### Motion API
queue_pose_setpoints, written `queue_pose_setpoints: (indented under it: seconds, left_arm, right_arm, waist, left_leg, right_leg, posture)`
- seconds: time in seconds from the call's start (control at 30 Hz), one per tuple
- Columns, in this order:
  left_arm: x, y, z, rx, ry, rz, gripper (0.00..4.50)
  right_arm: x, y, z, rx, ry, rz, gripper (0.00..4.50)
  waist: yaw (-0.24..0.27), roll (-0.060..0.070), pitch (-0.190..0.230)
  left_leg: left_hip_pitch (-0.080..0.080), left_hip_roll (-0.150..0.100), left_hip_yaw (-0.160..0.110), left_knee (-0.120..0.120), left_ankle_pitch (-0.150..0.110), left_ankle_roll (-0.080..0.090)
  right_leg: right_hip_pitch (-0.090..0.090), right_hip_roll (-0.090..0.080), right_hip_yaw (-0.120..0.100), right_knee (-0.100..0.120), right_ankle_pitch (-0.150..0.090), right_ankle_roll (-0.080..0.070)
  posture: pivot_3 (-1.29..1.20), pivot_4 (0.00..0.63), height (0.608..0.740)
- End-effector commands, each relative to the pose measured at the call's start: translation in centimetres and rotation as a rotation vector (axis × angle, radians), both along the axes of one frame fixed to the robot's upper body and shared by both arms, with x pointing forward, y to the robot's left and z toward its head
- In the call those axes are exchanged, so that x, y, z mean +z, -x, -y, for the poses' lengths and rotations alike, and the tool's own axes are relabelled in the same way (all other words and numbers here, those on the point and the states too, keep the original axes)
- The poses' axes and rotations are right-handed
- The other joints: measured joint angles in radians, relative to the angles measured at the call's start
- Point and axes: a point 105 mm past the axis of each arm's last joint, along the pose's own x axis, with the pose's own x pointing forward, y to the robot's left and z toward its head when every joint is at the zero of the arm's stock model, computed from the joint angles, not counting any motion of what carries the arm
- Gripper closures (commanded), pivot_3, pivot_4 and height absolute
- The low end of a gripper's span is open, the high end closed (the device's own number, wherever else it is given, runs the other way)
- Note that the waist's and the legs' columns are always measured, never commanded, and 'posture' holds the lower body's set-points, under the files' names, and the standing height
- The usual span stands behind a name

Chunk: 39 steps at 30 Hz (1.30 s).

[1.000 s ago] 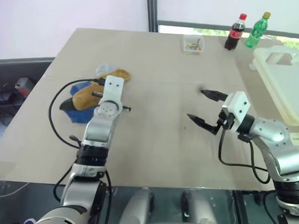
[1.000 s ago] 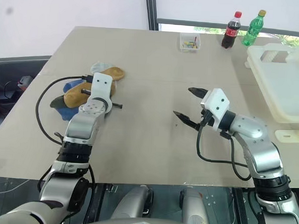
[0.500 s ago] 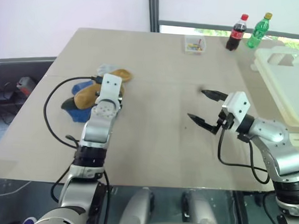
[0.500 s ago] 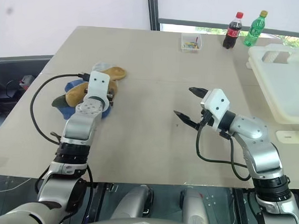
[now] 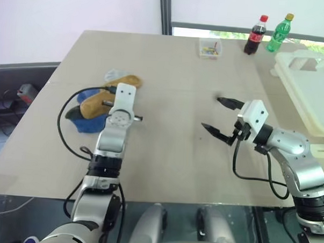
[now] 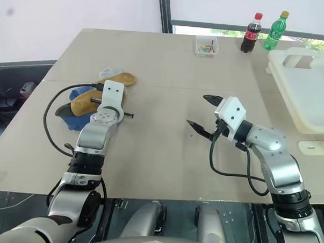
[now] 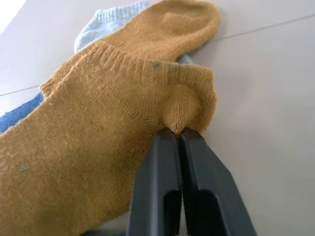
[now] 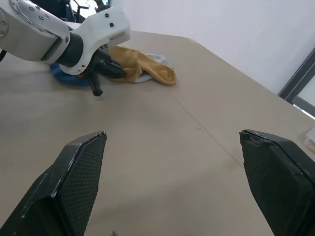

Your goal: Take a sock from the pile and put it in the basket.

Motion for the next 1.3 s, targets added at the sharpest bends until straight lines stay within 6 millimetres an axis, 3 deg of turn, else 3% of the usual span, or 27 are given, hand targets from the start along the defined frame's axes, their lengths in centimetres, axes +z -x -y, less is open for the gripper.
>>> queue_pose_setpoints:
  seconds: [0.03, 0.17, 0.33, 0.47, 0.73, 0.93, 0.97, 1.07, 1.2, 1.3]
  left_arm:
    - [3.5, 0.9, 1.1, -0.137, 0.064, 0.109, 4.47]
    - [3.9, 2.2, 2.9, -0.304, 0.126, 0.043, 4.47]
    - [2.2, 3.5, 6.1, -0.46, 0.169, -0.106, 4.47]
    - [0.9, 4.1, 10.7, -0.623, 0.255, -0.214, 4.47]
    - [-0.3, 6.7, 22.1, -0.963, 0.439, -0.451, 4.47]
    - [0.4, 6.3, 26.8, -1.06, 0.492, -0.495, 4.47]
    - [0.3, 6.6, 27.4, -1.083, 0.48, -0.511, 4.19]
    - [0.5, 6.6, 26.8, -1.101, 0.446, -0.49, 3.15]
    - [2.0, 6.6, 23.9, -1.137, 0.398, -0.406, 1.16]
    - [3.9, 6.7, 20.1, -1.134, 0.374, -0.296, 1.16]
  right_arm:
    - [1.4, 0.3, -0.1, 0.004, -0.016, 0.061, 0.0]
    - [1.6, 0.2, 0.1, -0.005, -0.029, 0.057, 0.0]
    - [0.9, 0.6, 0.7, -0.031, -0.024, 0.039, 0.0]
    - [0.7, 0.7, 1.5, -0.076, -0.03, 0.027, 0.0]
    - [-0.2, 3.2, 6.0, -0.282, -0.021, -0.05, 0.0]
    - [-1.1, 4.9, 7.7, -0.4, 0.007, -0.128, 0.0]
    - [-1.4, 5.2, 7.7, -0.405, 0.014, -0.147, 0.0]
    - [-1.9, 5.6, 7.7, -0.421, 0.009, -0.194, 0.0]
    - [-2.5, 5.3, 7.7, -0.451, -0.016, -0.248, 0.0]
    - [-3.0, 4.0, 7.8, -0.48, -0.056, -0.299, 0.0]
  waist:
    - [0.0, 0.0, 0.0]
    - [0.0, 0.0, 0.0]
    - [0.001, 0.0, 0.0]
    - [0.002, 0.0, 0.0]
    - [0.022, -0.001, 0.001]
    - [0.016, -0.001, 0.0]
    - [0.016, 0.0, 0.0]
    - [0.01, 0.0, 0.0]
    - [-0.003, 0.0, 0.0]
    - [-0.011, 0.001, 0.001]
  left_leg:
    - [0.0, 0.0, 0.0, 0.0, 0.0, 0.0]
    - [0.0, 0.0, 0.0, 0.0, 0.0, -0.001]
    - [0.0, 0.0, 0.0, 0.0, 0.0, 0.001]
    - [0.0, 0.0, 0.0, 0.0, 0.0, 0.001]
    - [-0.001, -0.001, -0.001, 0.001, -0.001, 0.002]
    - [0.0, -0.001, 0.001, 0.002, -0.002, 0.003]
    - [0.0, -0.001, 0.001, 0.001, -0.002, 0.003]
    - [0.0, -0.001, 0.001, 0.001, -0.002, 0.003]
    - [0.0, 0.0, 0.001, 0.001, -0.002, 0.003]
    - [0.002, 0.003, 0.002, 0.001, -0.002, 0.003]
  right_leg:
    - [0.0, 0.0, 0.0, 0.0, 0.0, 0.0]
    - [0.0, 0.0, 0.0, 0.0, 0.0, 0.0]
    - [0.0, 0.0, -0.001, 0.0, 0.0, 0.0]
    - [0.0, 0.0, -0.001, 0.001, 0.0, 0.0]
    - [0.001, 0.0, -0.001, 0.0, 0.0, 0.0]
    - [0.001, 0.003, 0.0, 0.0, -0.001, 0.0]
    - [0.001, 0.003, 0.0, 0.0, -0.001, 0.0]
    - [0.001, 0.003, 0.001, 0.0, -0.001, 0.0]
    - [0.001, 0.003, 0.001, 0.0, -0.001, 0.0]
    - [0.0, 0.003, 0.003, 0.003, -0.001, 0.0]
  posture:
    - [0.0, 0.15, 0.74]
    - [0.0, 0.15, 0.74]
    - [0.0, 0.15, 0.74]
    - [0.0, 0.15, 0.74]
    - [0.0, 0.15, 0.74]
    - [0.0, 0.15, 0.74]
    - [0.0, 0.15, 0.74]
    - [0.0, 0.15, 0.74]
    - [0.0, 0.15, 0.74]
    - [0.0, 0.15, 0.74]
